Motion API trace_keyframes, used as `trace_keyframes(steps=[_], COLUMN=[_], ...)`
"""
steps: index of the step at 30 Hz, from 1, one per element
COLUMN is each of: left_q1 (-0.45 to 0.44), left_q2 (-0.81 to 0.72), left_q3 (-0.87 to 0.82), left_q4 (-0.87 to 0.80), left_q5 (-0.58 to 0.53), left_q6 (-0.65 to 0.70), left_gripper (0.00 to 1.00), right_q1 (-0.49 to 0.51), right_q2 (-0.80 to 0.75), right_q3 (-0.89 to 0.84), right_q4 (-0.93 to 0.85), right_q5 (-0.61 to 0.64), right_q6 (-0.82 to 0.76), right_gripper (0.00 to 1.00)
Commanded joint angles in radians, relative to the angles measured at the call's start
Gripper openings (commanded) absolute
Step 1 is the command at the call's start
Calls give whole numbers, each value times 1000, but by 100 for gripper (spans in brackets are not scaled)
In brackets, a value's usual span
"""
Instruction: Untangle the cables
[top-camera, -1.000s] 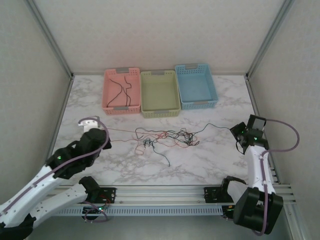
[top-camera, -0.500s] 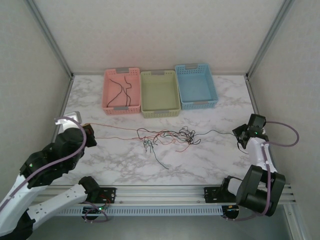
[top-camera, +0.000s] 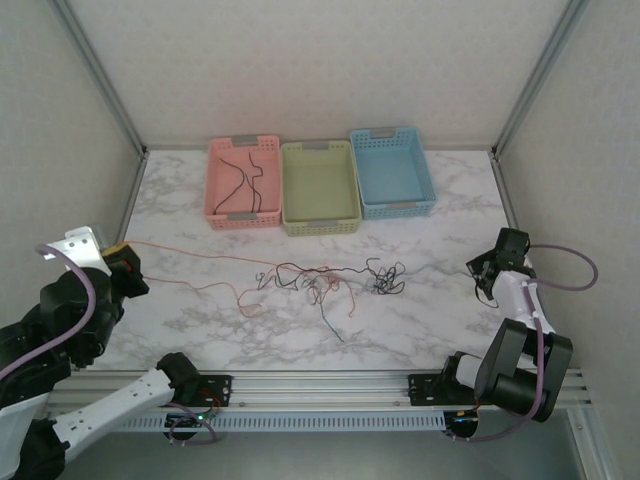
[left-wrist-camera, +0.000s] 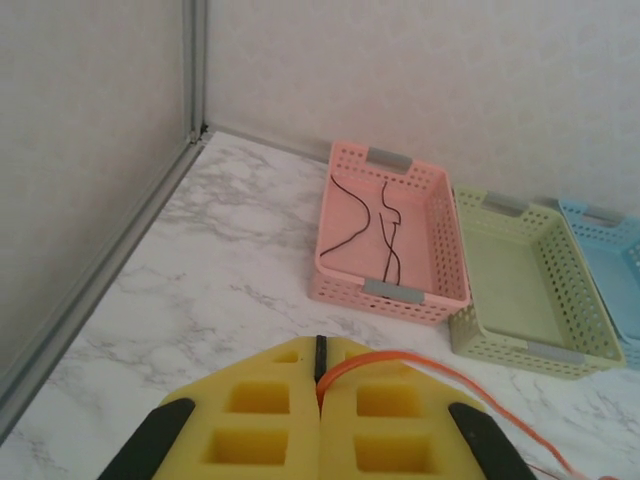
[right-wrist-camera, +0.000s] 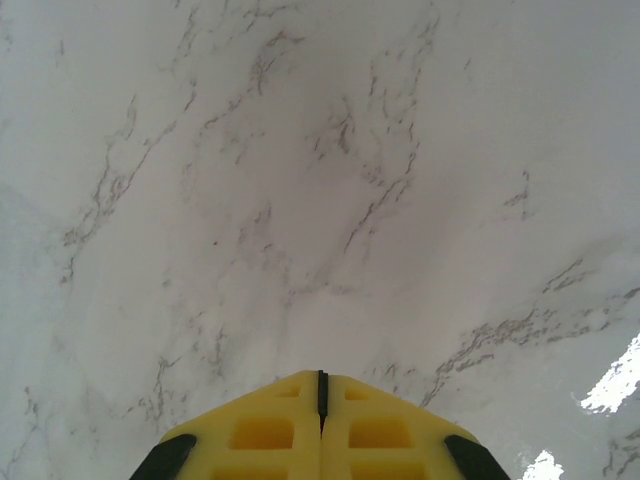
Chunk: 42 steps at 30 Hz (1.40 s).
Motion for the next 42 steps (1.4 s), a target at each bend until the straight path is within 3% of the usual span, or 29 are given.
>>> trace_keyframes(steps=[1,7,12,19,22,29,33,40,42], left_q1=[10,10,10,11,10,13,14,14,13], left_q2=[0,66,153,253,286,345,353,340,358], left_q3=[28,-34,-112,-302,-375,-448,-460,-474,-468], left_q4=[-24,54,140,329,415,465,491,601,627], left_q5=[-61,60,168,388,473,486,517,769,820], left_q6=[28,33,40,19,11,9,8,60,63], left_gripper=[0,0,0,0,0,0,0,1,28], right_q1=[-13,-12,14,184,275,443,497,550,560], right_q2=[9,8,-15,-169,-247,-387,-426,-409,-381], right_q3=[16,12,16,104,144,246,258,211,217], right_q4=[33,58,140,203,214,163,183,288,291], right_q5=[40,-96,-360,-593,-614,-600,-654,-610,-592], right_q6=[-2,-18,-21,-31,-62,-221,-300,-305,-291], right_gripper=[0,0,0,0,0,0,0,0,0])
